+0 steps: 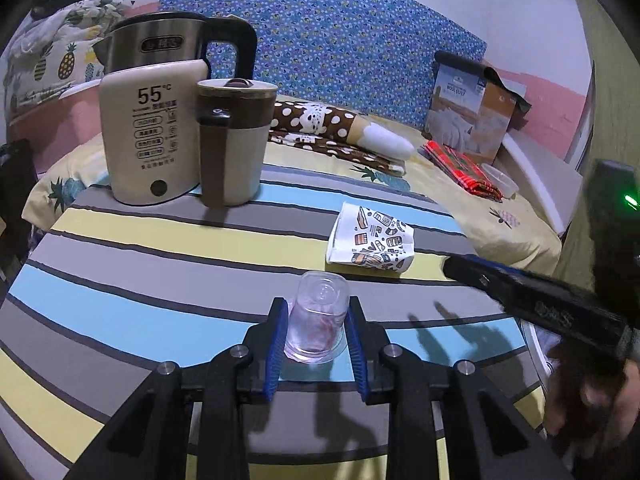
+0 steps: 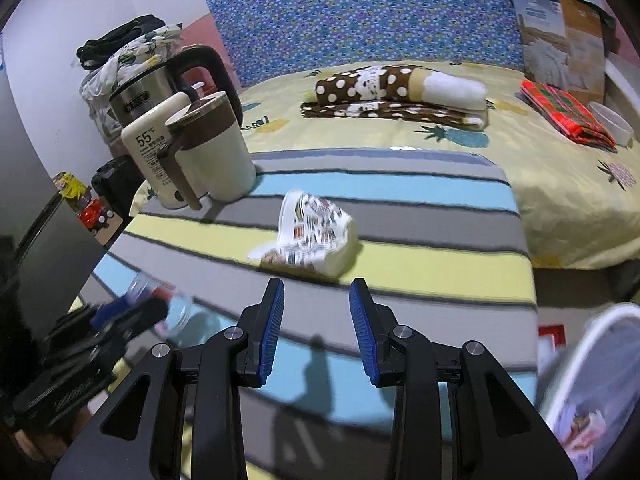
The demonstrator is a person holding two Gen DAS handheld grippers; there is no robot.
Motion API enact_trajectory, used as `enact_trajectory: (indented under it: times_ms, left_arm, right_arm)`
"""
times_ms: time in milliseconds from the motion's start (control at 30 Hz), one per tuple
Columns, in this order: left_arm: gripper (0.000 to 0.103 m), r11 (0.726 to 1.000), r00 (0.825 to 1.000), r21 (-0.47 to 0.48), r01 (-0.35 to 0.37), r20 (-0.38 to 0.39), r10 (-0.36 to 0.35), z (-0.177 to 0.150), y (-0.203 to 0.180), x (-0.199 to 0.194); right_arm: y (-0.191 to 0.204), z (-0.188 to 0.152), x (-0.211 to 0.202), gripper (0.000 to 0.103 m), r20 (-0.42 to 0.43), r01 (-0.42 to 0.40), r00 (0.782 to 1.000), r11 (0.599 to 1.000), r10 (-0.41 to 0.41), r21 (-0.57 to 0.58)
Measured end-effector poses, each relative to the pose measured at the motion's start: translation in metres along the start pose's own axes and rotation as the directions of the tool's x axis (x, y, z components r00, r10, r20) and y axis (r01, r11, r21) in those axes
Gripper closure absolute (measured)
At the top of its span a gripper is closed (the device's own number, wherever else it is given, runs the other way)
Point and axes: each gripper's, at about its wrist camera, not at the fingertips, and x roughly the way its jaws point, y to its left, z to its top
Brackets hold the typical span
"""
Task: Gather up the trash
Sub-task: 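Grasp the clear plastic cup with the left tool while the right tool grasps the patterned paper cup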
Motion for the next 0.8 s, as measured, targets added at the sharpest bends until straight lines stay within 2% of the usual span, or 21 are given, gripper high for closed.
enact_trajectory:
  times_ms: [67,133,200,367,600,633,700,800]
  left_arm:
    - [0.074,1.0,1.0,-0.007,0.007,0.002,-0.007,0.0,0.004,-0.001]
    - [0.074,1.0,1.0,-0.014,0.005,0.002,-0.005,-0.002,0.009,-0.002]
    - [0.074,1.0,1.0,-0.024,0.007,0.0,-0.007,-0.002,0.013,-0.002]
    - [0.074,0.999,1.0,-0.04,0.006,-0.004,-0.007,-0.003,0.019,0.0]
    - [0.074,0.999,1.0,-0.046,0.005,-0.018,-0.005,-0.004,0.02,0.006]
    - [0.074,0.999,1.0,-0.048,0.002,-0.02,-0.003,-0.004,0.02,0.008]
    - [0.074,0.999,1.0,-0.05,-0.001,-0.027,0.0,-0.004,0.02,0.01]
    - [0.074,0.999,0.999,-0.048,-0.002,-0.033,0.001,-0.005,0.019,0.011]
  right_arm:
    - [-0.001,0.007,0.01,0.064,0.001,-0.001,1.0,1.0,0.001,-0.02]
    - [-0.002,0.013,0.02,0.051,-0.009,0.001,1.0,0.999,-0.001,-0.036]
    - [-0.004,0.017,0.029,0.045,-0.011,-0.001,1.0,0.998,0.001,-0.055]
    - [-0.004,0.027,0.049,0.045,-0.03,0.008,0.999,0.994,-0.011,-0.111]
    - [-0.007,0.026,0.06,0.045,-0.103,-0.049,0.994,0.993,0.038,-0.105]
    - [-0.006,0.026,0.061,0.045,-0.11,-0.051,0.993,0.993,0.039,-0.107]
    - [-0.003,0.024,0.058,0.062,-0.117,-0.053,0.992,0.993,0.04,-0.107]
    - [-0.001,0.019,0.052,0.067,-0.116,-0.052,0.992,0.994,0.041,-0.096]
